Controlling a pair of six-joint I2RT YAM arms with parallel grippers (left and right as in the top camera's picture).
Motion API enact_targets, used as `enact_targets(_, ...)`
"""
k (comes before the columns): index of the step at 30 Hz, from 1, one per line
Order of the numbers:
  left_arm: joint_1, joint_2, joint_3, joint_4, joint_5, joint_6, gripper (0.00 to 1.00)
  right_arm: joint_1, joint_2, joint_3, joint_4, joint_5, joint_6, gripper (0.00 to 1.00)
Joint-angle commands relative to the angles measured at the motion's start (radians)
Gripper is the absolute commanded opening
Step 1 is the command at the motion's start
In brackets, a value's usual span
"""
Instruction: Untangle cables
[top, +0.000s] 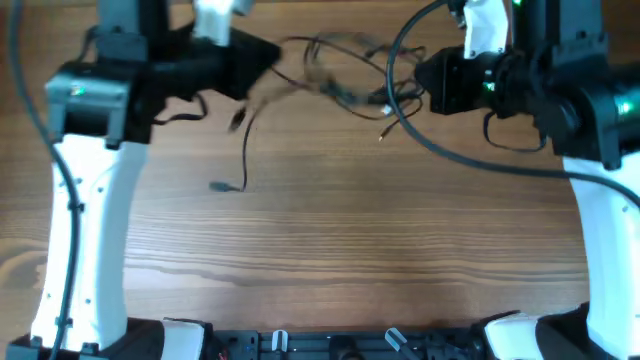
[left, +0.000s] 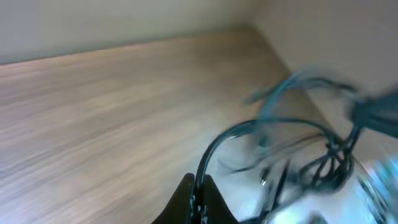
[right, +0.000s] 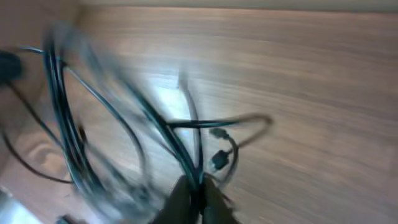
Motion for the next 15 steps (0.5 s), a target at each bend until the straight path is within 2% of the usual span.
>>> enact_targets(1, 0.082, -0.011, 0.005, -0.001, -0.158, -0.101, 0.04, -0.026, 0.051, 0.021, -0.011, 0.010, -0.015, 0.33)
enact_targets(6, 0.087, -0.009, 0.005, -0.006, -0.161, -0.104, 0.04, -0.026, 0.097, 0.020, -0.018, 0.010, -0.015, 0.29)
enact_targets(7, 0.087, -0.009, 0.005, -0.008, -0.161, -0.104, 0.04, -0.026, 0.099, 0.020, -0.018, 0.010, -0.015, 0.14)
enact_targets(8, 0.087, -0.009, 0.005, -0.008, -0.161, -0.105, 0.04, -0.026, 0.100, 0.020, -0.018, 0.010, -0.015, 0.04)
enact_targets(13, 0.087, -0.009, 0.005, -0.003, -0.160, -0.204, 0.04, -0.010, 0.100, 0.015, -0.023, -0.051, -0.013, 0.04)
enact_targets(14, 0.087, -0.009, 0.005, 0.003, -0.159, -0.259, 0.04, -0.003, 0.100, 0.009, -0.019, -0.055, -0.009, 0.16)
enact_targets(15, 0.087, -0.010, 0.005, 0.009, -0.156, -0.313, 0.04, 0.002, 0.100, 0.002, -0.016, -0.055, 0.010, 0.43)
